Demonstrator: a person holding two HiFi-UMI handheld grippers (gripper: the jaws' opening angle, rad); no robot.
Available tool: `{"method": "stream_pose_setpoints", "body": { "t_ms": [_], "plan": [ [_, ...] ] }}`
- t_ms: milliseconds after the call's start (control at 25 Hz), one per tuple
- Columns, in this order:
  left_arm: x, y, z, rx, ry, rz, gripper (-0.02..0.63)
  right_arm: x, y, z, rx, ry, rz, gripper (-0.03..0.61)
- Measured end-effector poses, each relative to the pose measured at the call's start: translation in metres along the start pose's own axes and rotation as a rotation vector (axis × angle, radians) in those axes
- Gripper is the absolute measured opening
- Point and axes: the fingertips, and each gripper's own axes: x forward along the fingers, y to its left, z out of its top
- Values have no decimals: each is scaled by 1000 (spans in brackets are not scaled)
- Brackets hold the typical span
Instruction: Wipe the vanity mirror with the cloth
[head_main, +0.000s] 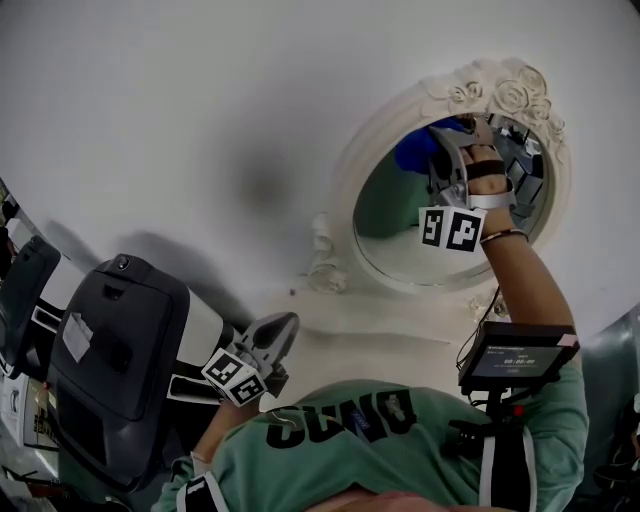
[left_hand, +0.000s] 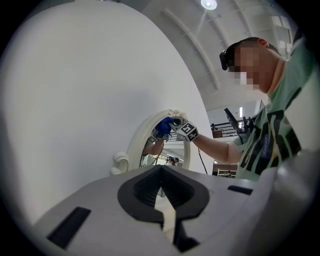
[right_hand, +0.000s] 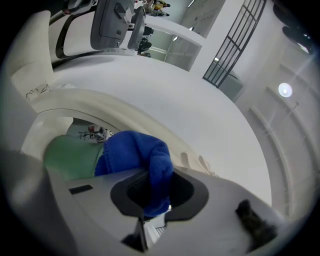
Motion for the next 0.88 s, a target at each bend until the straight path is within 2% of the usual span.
{"method": "stream_pose_setpoints", "body": {
  "t_ms": [320, 480, 720, 880],
  "plan": [
    [6, -1, -6, -17, 14, -5, 9, 2, 6, -2, -5, 2, -17, 49],
    [9, -5, -10, -24, 29, -9, 9, -4, 23, 1, 1, 4, -24, 48],
    [1, 1, -18, -42, 60, 29, 9, -30, 104, 17, -1, -28, 68, 48],
    [-3, 4, -24, -52, 84, 48, 9, -59, 189, 30, 7, -60, 191, 48]
  ]
}}
